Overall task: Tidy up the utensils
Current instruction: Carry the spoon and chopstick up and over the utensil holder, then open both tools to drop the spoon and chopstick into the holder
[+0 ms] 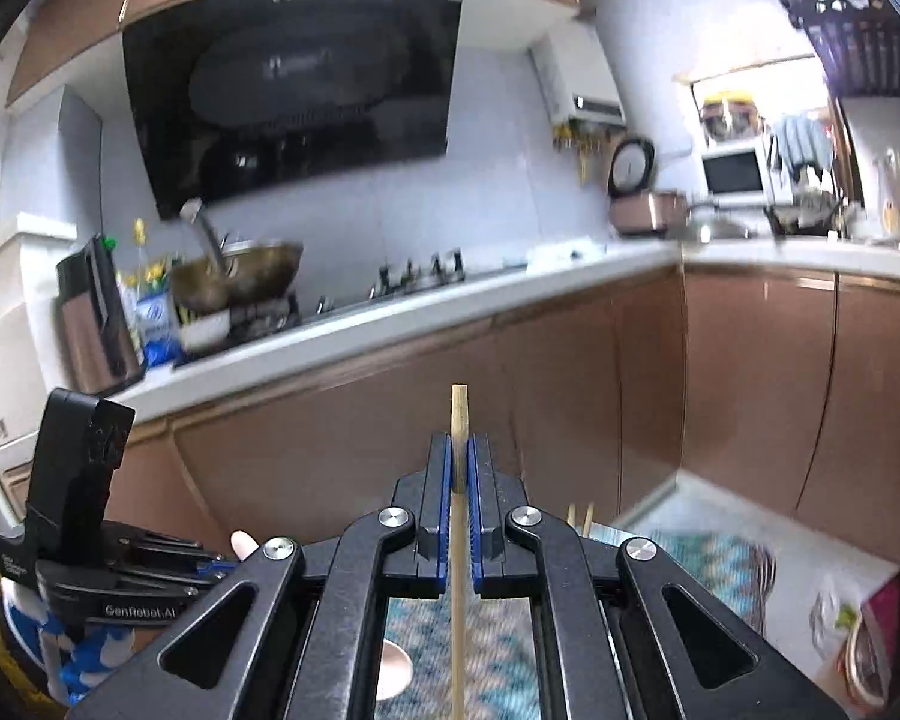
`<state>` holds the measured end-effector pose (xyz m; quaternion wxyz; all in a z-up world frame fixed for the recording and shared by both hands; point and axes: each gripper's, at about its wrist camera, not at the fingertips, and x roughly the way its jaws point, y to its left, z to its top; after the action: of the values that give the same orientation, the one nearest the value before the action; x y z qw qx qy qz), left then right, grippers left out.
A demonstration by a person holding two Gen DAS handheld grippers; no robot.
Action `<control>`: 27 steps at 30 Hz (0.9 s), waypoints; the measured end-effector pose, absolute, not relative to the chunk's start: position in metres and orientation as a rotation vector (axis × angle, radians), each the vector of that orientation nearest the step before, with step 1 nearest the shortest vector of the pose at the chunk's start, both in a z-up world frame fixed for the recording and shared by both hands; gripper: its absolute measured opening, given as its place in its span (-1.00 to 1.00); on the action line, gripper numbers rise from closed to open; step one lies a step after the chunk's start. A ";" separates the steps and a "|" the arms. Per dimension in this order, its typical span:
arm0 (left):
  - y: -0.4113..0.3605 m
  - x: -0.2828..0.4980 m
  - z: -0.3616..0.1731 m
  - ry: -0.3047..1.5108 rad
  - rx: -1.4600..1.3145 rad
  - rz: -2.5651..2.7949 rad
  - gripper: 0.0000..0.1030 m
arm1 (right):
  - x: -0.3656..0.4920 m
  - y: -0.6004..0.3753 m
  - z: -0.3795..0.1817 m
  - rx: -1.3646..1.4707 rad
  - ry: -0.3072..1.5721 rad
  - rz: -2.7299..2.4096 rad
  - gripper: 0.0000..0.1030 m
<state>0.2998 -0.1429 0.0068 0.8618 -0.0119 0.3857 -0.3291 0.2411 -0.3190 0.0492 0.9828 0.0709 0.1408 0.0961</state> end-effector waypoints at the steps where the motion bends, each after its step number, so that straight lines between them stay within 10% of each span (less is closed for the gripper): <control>1: -0.152 0.309 0.009 0.799 -0.021 -0.685 -0.86 | 0.249 -0.321 0.050 0.143 0.268 0.191 -0.90; 27: -0.238 0.380 -0.065 0.828 0.037 -0.625 -0.83 | 0.318 -0.363 -0.027 0.193 0.263 0.129 -0.89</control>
<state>0.3805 -0.2377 -0.0650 0.8683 0.0177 0.3957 -0.2985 0.3177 -0.3628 -0.0271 0.9847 0.0958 0.1307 0.0641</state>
